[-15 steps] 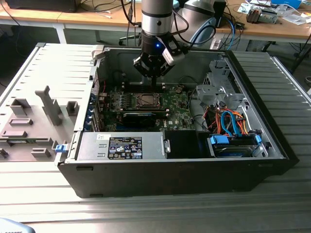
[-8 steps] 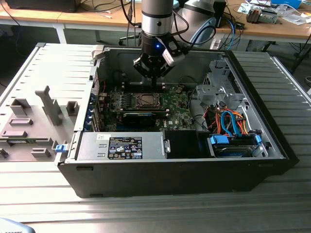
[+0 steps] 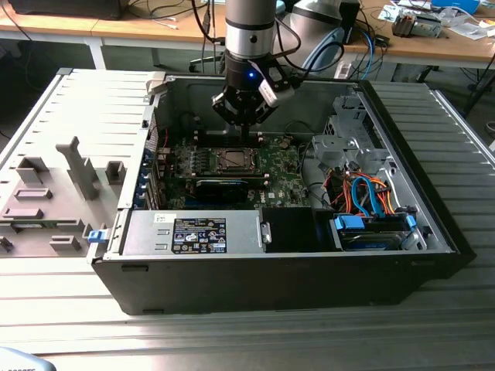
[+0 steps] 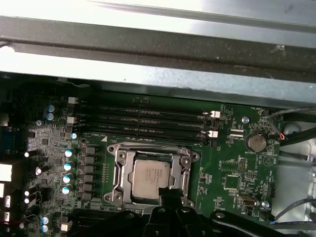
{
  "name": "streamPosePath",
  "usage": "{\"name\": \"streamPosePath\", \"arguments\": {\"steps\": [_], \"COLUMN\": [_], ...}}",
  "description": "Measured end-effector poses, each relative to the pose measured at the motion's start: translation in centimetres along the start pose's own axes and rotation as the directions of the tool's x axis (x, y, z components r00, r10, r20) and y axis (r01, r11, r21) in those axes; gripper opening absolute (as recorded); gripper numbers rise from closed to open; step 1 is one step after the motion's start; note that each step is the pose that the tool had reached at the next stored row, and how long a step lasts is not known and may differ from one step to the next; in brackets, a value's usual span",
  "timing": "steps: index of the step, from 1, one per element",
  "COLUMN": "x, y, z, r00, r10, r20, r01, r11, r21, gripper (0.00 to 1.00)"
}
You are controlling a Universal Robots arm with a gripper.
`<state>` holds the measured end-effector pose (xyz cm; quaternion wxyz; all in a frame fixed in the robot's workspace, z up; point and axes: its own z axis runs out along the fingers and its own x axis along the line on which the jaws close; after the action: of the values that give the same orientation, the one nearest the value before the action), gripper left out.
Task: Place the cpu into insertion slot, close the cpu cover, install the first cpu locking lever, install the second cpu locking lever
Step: 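Install the second cpu locking lever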
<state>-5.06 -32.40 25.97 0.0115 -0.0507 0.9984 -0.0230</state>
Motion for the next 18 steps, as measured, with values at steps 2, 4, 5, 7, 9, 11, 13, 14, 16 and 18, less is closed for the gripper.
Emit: {"name": "streamPosePath", "arguments": {"steps": [2,4,5,7,9,11,13,14,16,18], "x": [0.01,0.02,0.03,0.04,0.05,0.06,0.09,0.09,0.11,0.12], "y": [-0.09,-0.21,-0.32,-0.41,-0.55,-0.65,-0.83,-0.89,-1.03,-1.16], "z": [0.00,0.01,0.01,0.02,0.02,0.03,0.04,0.04,0.04,0.05], "r00": [1.0000,1.0000,1.0000,1.0000,1.0000,1.0000,1.0000,1.0000,1.0000,1.0000], "r10": [0.000,0.000,0.000,0.000,0.000,0.000,0.000,0.000,0.000,0.000], "r20": [-0.0001,0.0000,-0.0001,0.0000,0.0000,0.0000,0.0000,0.0000,0.0000,0.0000], "r01": [0.000,0.000,0.000,0.000,0.000,0.000,0.000,0.000,0.000,0.000], "r11": [1.0000,1.0000,1.0000,1.0000,1.0000,1.0000,1.0000,1.0000,1.0000,1.0000], "r21": [0.0001,0.0001,0.0001,-0.0001,-0.0001,0.0000,0.0000,-0.0001,-0.0001,-0.0001], "gripper": [0.11,0.11,0.11,0.11,0.11,0.11,0.11,0.11,0.11,0.11]}}
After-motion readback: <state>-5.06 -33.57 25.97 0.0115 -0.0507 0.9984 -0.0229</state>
